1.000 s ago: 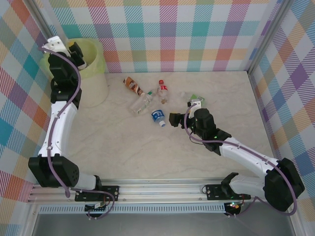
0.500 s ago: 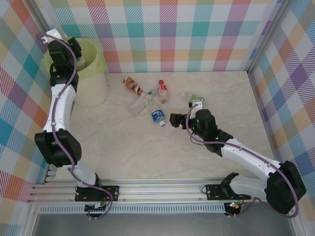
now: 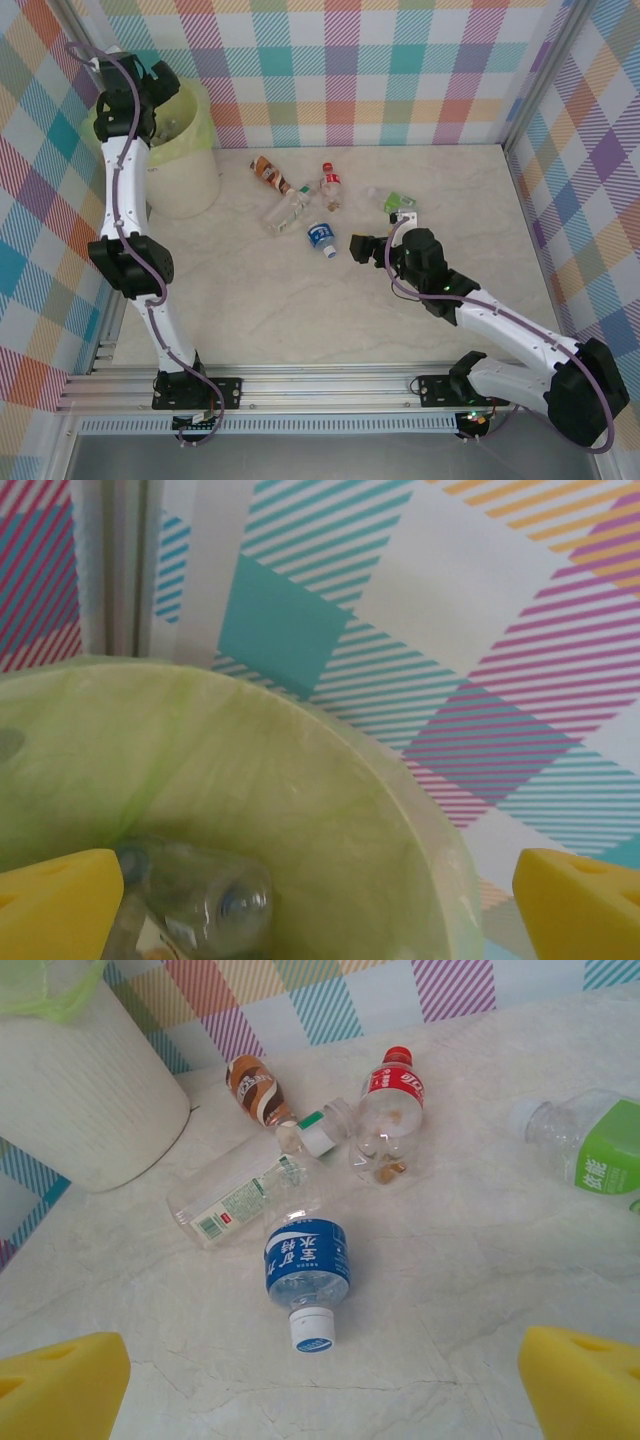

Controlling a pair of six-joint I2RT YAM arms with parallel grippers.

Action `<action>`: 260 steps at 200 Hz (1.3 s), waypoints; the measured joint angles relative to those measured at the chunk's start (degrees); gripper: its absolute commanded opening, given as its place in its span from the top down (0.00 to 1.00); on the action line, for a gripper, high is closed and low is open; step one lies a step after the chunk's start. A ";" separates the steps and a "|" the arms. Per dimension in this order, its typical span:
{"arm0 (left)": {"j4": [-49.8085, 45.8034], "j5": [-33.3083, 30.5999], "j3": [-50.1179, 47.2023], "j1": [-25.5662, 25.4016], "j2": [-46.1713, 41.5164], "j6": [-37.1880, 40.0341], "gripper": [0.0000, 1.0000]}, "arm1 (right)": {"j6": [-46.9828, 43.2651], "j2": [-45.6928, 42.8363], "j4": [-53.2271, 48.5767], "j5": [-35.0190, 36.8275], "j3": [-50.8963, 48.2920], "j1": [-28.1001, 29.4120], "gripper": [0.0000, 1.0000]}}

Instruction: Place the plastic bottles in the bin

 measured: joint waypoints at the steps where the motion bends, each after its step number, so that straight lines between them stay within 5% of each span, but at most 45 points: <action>1: -0.11 0.11 0.07 0.00 0.00 -0.02 0.00 | 0.02 0.00 0.00 0.02 0.00 0.00 0.00; 54: -5.81 3.41 -1.20 -3.23 -2.86 1.16 0.00 | -0.04 1.57 -0.17 -0.61 0.00 0.00 0.00; 122: 9.53 7.02 -41.46 -8.85 -31.01 -2.05 0.00 | -4.35 17.84 -3.17 -13.68 6.82 0.00 0.02; 167: 17.44 8.76 -60.46 -8.85 -45.27 -9.16 0.00 | -4.37 28.26 -4.44 -15.65 14.19 0.00 0.15; 201: 17.70 10.40 -71.95 -8.85 -53.53 -15.63 0.00 | -4.50 36.20 -7.17 -17.38 19.93 0.00 0.30; 260: 13.86 10.58 -82.07 -8.85 -68.37 -21.51 0.00 | -4.20 44.96 -10.45 -16.31 26.23 0.00 0.32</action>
